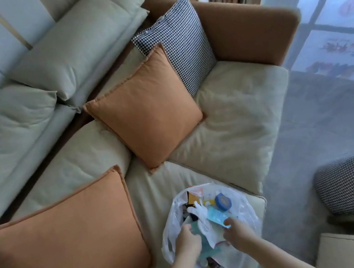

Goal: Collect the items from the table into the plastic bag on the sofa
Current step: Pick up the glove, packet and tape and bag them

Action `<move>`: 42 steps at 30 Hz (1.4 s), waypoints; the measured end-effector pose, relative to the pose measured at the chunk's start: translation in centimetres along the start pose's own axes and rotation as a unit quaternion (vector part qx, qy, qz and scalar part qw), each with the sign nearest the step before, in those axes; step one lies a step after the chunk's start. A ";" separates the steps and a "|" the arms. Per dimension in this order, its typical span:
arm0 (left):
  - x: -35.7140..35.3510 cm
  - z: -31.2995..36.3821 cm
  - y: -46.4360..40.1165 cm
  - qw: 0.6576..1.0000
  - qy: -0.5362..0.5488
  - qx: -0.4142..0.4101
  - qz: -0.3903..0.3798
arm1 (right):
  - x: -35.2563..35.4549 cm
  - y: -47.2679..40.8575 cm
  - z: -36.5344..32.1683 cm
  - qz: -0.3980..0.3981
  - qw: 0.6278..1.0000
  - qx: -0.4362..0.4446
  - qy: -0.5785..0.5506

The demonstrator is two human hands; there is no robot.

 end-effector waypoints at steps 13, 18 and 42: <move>-5.2 2.0 10.1 0.936 -0.276 -0.217 -0.025 | 3.2 13.6 4.9 0.177 0.983 -0.038 -0.040; -10.5 2.2 14.6 0.887 -0.372 -0.272 -0.032 | 3.4 20.2 10.7 0.216 0.971 -0.103 -0.016; -49.0 -3.0 36.3 0.663 -0.615 -0.420 -0.082 | -1.7 48.9 46.3 0.347 0.839 -0.329 -0.258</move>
Point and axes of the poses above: each hand's wrist, its own y-axis away from the middle knuckle, its own x-axis out of the back of the hand, z = x × y, the point moved 8 cm from there along -y, towards the middle knuckle, and after that the axes turned 15 degrees about x, right-handed, at the moved point
